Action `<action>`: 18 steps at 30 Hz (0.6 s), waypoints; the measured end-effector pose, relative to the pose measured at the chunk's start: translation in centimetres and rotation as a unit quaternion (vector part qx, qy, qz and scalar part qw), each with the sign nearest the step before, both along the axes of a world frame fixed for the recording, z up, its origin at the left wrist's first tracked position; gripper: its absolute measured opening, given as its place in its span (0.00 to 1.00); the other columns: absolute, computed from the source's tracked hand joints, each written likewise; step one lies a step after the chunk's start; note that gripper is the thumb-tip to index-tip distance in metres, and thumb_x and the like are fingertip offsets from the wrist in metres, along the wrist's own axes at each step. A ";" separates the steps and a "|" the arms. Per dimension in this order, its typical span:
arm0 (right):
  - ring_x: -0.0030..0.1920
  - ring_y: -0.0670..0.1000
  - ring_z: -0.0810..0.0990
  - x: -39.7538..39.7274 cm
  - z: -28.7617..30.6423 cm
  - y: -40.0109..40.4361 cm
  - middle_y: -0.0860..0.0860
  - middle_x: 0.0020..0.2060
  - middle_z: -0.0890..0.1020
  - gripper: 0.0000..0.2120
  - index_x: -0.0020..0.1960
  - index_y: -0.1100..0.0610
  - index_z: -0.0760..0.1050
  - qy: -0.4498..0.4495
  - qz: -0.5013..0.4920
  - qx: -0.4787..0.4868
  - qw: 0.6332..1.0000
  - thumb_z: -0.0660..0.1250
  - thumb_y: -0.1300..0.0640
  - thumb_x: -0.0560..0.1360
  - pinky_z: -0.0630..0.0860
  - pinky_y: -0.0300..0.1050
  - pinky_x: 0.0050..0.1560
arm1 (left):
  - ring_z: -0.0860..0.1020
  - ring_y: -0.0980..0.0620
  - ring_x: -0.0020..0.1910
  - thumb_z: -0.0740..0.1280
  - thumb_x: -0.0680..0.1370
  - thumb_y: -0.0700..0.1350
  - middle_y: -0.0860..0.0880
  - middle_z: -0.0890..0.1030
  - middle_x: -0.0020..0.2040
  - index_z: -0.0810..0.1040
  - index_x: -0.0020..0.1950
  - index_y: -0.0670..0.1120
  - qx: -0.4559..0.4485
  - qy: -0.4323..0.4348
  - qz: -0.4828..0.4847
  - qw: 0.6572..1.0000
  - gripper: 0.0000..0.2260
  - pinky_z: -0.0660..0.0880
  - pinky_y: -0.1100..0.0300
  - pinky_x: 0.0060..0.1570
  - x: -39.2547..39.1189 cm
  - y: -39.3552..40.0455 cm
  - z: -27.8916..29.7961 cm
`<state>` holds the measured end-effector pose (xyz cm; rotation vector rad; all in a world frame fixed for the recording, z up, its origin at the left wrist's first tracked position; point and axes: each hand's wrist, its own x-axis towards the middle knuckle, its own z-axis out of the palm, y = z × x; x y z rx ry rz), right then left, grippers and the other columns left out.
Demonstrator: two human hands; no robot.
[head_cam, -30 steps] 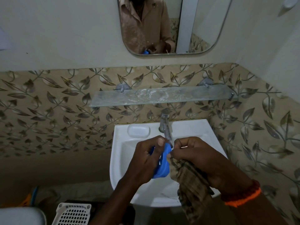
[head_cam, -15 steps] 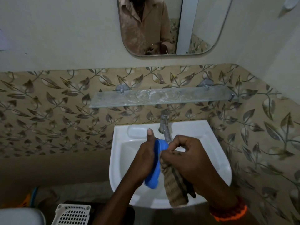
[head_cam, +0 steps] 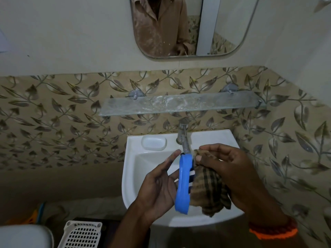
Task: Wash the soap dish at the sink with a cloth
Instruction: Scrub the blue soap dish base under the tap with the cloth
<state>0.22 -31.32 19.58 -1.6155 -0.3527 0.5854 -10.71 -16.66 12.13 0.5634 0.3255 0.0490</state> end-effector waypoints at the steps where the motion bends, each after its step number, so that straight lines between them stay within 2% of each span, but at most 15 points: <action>1: 0.43 0.52 0.87 0.0 -0.1 0.1 0.51 0.43 0.87 0.10 0.49 0.53 0.83 -0.015 -0.001 -0.014 1.000 0.77 0.56 0.68 0.84 0.50 0.43 | 0.68 0.34 0.75 0.62 0.83 0.52 0.36 0.70 0.76 0.70 0.77 0.47 -0.020 0.000 -0.009 1.000 0.23 0.63 0.37 0.74 0.0 -0.2 -0.1; 2: 0.44 0.52 0.87 -0.2 -0.3 0.3 0.51 0.43 0.87 0.09 0.49 0.54 0.83 -0.014 0.008 -0.018 1.000 0.77 0.57 0.69 0.84 0.50 0.45 | 0.68 0.35 0.75 0.62 0.83 0.55 0.36 0.71 0.75 0.70 0.77 0.46 -0.045 -0.002 -0.024 0.999 0.24 0.63 0.39 0.74 0.0 -0.4 -0.3; 3: 0.44 0.52 0.87 -0.6 -0.5 0.5 0.51 0.44 0.87 0.10 0.50 0.54 0.83 -0.002 0.021 -0.014 1.000 0.77 0.57 0.69 0.84 0.50 0.46 | 0.73 0.36 0.71 0.65 0.81 0.58 0.36 0.75 0.72 0.73 0.75 0.44 -0.065 -0.008 -0.044 0.997 0.27 0.67 0.41 0.72 -0.1 -0.7 -0.4; 5: 0.45 0.52 0.86 -1.4 -0.8 1.1 0.52 0.45 0.87 0.12 0.52 0.55 0.82 0.015 0.038 0.007 0.999 0.77 0.57 0.69 0.84 0.49 0.45 | 0.83 0.39 0.56 0.74 0.74 0.61 0.37 0.84 0.57 0.82 0.65 0.40 -0.050 -0.016 -0.067 0.996 0.29 0.77 0.46 0.61 -0.3 -1.0 -0.7; 7: 0.45 0.49 0.86 -1.6 -1.1 1.4 0.50 0.45 0.86 0.13 0.52 0.54 0.81 -0.020 0.037 0.001 0.999 0.77 0.58 0.69 0.84 0.44 0.43 | 0.85 0.41 0.48 0.78 0.69 0.60 0.38 0.86 0.50 0.85 0.58 0.40 -0.026 -0.009 -0.066 0.997 0.28 0.81 0.48 0.53 -0.5 -1.0 -1.0; 10: 0.44 0.48 0.86 -1.4 -1.0 1.5 0.49 0.43 0.86 0.11 0.50 0.53 0.81 -0.080 0.029 -0.021 0.996 0.77 0.59 0.69 0.84 0.43 0.42 | 0.84 0.41 0.48 0.78 0.69 0.61 0.39 0.85 0.51 0.85 0.58 0.41 -0.026 0.043 -0.050 0.997 0.27 0.79 0.47 0.56 -0.5 -0.5 -1.5; 12: 0.42 0.48 0.86 -1.0 -0.7 1.2 0.50 0.40 0.87 0.08 0.49 0.55 0.82 -0.128 0.018 -0.030 0.991 0.75 0.61 0.71 0.84 0.47 0.44 | 0.80 0.42 0.54 0.75 0.69 0.67 0.40 0.82 0.57 0.83 0.63 0.43 -0.030 0.078 -0.028 0.996 0.33 0.72 0.44 0.65 -0.3 0.0 -1.8; 14: 0.39 0.45 0.86 -0.6 -0.6 0.8 0.46 0.38 0.86 0.07 0.48 0.54 0.82 -0.199 0.024 -0.064 0.978 0.75 0.61 0.71 0.84 0.43 0.44 | 0.79 0.40 0.59 0.72 0.68 0.70 0.39 0.80 0.63 0.79 0.69 0.43 -0.044 0.081 -0.011 0.996 0.40 0.69 0.41 0.69 -0.2 0.6 -1.8; 16: 0.40 0.42 0.85 -0.6 -0.8 0.8 0.44 0.38 0.86 0.07 0.48 0.53 0.82 -0.254 0.049 -0.098 0.961 0.75 0.59 0.71 0.82 0.38 0.45 | 0.79 0.38 0.62 0.72 0.68 0.69 0.37 0.79 0.66 0.76 0.72 0.42 -0.057 0.071 -0.010 0.996 0.42 0.73 0.41 0.65 0.0 1.1 -1.8; 18: 0.41 0.41 0.84 -1.2 -1.2 1.3 0.44 0.38 0.85 0.06 0.47 0.52 0.83 -0.266 0.086 -0.102 0.955 0.75 0.58 0.70 0.81 0.34 0.44 | 0.82 0.39 0.58 0.70 0.70 0.68 0.37 0.82 0.62 0.79 0.69 0.41 -0.048 0.059 -0.023 0.997 0.38 0.79 0.43 0.58 0.0 1.4 -1.9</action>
